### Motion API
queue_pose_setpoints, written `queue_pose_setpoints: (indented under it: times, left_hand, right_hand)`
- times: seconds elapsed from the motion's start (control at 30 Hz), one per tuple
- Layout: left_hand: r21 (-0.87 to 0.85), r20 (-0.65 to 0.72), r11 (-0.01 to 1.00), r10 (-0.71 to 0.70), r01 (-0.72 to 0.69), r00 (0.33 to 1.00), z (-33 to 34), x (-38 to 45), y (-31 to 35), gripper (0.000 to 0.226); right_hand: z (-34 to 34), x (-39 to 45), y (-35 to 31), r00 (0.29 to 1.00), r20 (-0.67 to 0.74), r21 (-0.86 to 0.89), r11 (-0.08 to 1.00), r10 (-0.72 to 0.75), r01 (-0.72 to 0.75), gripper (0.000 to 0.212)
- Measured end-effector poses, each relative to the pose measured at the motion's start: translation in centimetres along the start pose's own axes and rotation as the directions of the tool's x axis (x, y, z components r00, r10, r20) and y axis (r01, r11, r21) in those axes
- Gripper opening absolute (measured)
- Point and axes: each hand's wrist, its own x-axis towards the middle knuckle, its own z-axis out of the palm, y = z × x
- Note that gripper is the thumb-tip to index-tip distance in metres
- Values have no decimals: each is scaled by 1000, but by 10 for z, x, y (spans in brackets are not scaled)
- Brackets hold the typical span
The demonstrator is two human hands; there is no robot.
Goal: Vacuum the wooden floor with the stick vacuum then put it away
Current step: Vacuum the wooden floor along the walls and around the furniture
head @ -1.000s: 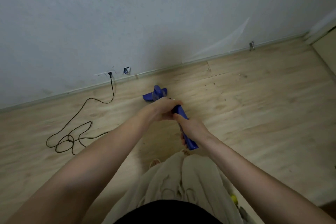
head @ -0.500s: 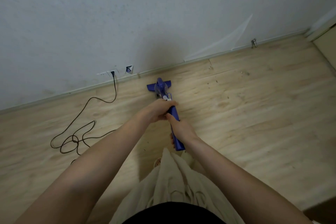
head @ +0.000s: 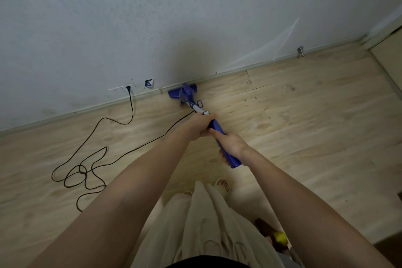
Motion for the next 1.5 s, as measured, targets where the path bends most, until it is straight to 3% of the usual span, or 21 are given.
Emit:
queue_pose_setpoints:
  times: [0.27,0.53,0.77,1.0,1.07,1.17,1.37,1.5]
  left_hand:
    - [-63,78,998,8,-3,997,3,-7,-9,23]
    - [-142,-22,989,27,-30,999,12,5,-8,37]
    - [-161,-16,984,73,-74,997,12,10,-3,27]
    - [-101,39,991,95,-91,995,50,2,-7,14]
    - [-104,106,987,134,-123,985,62,-5,-5,21]
    - [-88,124,994,67,-56,990,81,-21,-2,23]
    - [18,177,1000,-10,7,984,90,-44,-24,29]
    - [110,269,991,38,-70,962,72,-47,-41,19]
  right_hand:
    - [-10,-10,9,997,71,56,998,-11,7,43]
    - [-13,5,5,998,62,-6,1000,-24,25,46]
    - [-22,13,1,996,77,-24,998,-51,53,43]
    - [-50,-4,30,997,-41,-56,997,-61,59,45]
    - [-62,-14,36,996,-73,-37,999,-41,39,48]
    - [-73,-39,44,993,-116,13,1000,-7,9,49]
    - [-43,-82,69,983,-180,153,988,41,-13,44]
    - [-9,-91,74,965,-244,233,972,95,-37,47]
